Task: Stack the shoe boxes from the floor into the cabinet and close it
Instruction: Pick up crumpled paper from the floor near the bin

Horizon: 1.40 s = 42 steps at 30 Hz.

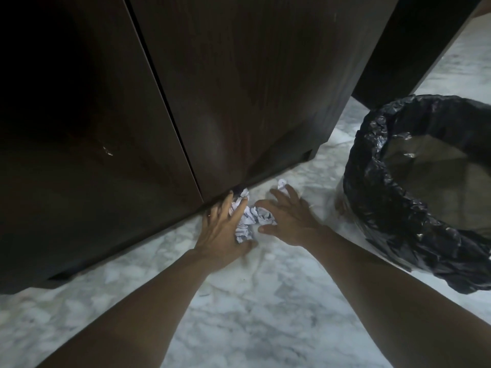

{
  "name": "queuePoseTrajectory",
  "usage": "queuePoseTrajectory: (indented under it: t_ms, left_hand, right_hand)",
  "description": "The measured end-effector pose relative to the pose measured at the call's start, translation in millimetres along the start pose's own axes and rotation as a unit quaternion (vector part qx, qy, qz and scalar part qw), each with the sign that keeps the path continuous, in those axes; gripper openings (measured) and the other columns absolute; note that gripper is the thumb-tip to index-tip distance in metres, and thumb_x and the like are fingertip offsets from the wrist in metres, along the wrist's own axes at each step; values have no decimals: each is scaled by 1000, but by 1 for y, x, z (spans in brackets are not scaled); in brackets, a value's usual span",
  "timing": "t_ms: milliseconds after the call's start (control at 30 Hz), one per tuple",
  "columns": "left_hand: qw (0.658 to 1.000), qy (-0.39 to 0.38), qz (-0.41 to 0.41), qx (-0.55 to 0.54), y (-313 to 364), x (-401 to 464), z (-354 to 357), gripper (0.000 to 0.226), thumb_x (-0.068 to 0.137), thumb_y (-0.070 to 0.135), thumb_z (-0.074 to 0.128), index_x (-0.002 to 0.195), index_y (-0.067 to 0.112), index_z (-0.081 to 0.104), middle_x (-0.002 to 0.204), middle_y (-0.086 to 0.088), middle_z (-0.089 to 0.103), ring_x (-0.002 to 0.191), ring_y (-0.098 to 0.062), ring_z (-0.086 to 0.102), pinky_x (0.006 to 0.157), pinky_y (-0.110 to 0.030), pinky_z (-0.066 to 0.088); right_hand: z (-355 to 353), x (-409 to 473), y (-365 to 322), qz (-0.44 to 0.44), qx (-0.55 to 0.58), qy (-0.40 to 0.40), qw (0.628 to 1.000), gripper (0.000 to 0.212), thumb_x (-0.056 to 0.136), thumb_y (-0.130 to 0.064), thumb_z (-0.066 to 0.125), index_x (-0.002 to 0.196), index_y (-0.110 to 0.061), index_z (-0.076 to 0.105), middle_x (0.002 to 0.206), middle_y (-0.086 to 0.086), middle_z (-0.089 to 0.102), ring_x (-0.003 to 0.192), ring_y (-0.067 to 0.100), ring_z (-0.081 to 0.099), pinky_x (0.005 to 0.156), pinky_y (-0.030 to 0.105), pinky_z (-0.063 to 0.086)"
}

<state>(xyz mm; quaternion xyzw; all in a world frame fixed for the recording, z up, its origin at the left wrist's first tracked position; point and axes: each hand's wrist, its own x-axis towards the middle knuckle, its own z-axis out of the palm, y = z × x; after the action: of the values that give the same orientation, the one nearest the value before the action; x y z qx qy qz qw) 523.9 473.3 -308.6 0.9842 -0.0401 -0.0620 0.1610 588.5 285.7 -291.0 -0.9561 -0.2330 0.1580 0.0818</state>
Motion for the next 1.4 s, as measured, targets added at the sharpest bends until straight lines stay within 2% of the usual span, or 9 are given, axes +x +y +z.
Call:
queuePoseTrajectory:
  t_ms: [167, 233, 433, 567, 733, 900, 1067, 1200, 1400]
  left_hand:
    - [999, 34, 10, -17, 4, -1, 5, 72, 80, 54, 48, 148, 36, 28, 151, 8, 30, 130, -23, 30, 104, -39, 26]
    - [998, 52, 14, -15, 3, -5, 8, 63, 80, 57, 39, 139, 34, 41, 144, 10, 38, 123, -22, 36, 99, -38, 30]
    - [992, 118, 14, -33, -5, -19, 18, 45, 80, 52, 43, 115, 30, 61, 126, 6, 53, 107, -21, 44, 86, -37, 37]
    - [984, 169, -8, -49, -10, -27, 24, 30, 75, 41, 52, 99, 28, 66, 112, 5, 60, 96, -23, 50, 76, -36, 42]
    - [978, 201, -32, -39, -18, -39, 27, 25, 78, 38, 54, 98, 28, 66, 114, 4, 60, 96, -24, 52, 76, -36, 40]
    - [971, 218, -69, -64, -28, -49, 28, 29, 82, 41, 50, 103, 30, 65, 119, 3, 58, 104, -23, 46, 84, -36, 34]
    - [971, 216, -63, -74, -38, -53, 30, 29, 81, 39, 51, 106, 31, 63, 122, 2, 55, 107, -24, 45, 84, -38, 36]
    - [970, 220, -59, -86, -37, -53, 29, 26, 82, 40, 50, 106, 34, 58, 121, 1, 56, 106, -23, 43, 83, -36, 33]
    - [972, 213, -58, -77, -37, -52, 28, 28, 81, 38, 49, 103, 28, 63, 117, 1, 57, 102, -24, 42, 80, -41, 39]
  right_hand:
    - [12, -14, -1, -8, 0, 73, 997, 48, 88, -45, 62, 132, -32, 47, 141, -4, 41, 136, 30, 25, 105, 43, 27]
    - [15, -20, -3, -18, -3, 100, 995, 45, 87, -43, 63, 127, -25, 52, 131, 0, 49, 130, 31, 34, 103, 43, 30]
    - [21, -42, -5, -37, 12, 131, 991, 47, 76, -46, 61, 119, -27, 58, 132, 1, 50, 119, 34, 47, 93, 42, 39]
    - [23, -42, -4, -10, 59, 126, 990, 46, 72, -45, 61, 114, -27, 61, 152, 14, 30, 125, 40, 43, 99, 51, 43]
    - [13, -24, -11, -2, 64, 87, 994, 51, 76, -45, 60, 125, -31, 56, 151, 1, 32, 134, 29, 31, 107, 41, 28]
    - [6, 1, -29, -31, 66, 67, 995, 49, 80, -34, 64, 127, -26, 54, 134, 3, 42, 126, 27, 37, 109, 37, 30]
    - [-1, 11, -40, -34, 30, 52, 998, 53, 78, -36, 65, 129, -38, 51, 153, 0, 22, 132, 27, 33, 109, 40, 29]
    - [-7, 16, -42, -38, -13, 24, 999, 61, 82, -37, 62, 138, -47, 40, 155, -7, 20, 134, 25, 30, 104, 44, 30]
    - [0, 18, -44, -66, -16, 25, 997, 54, 91, -26, 60, 141, -33, 40, 151, -8, 30, 122, 28, 39, 95, 41, 43]
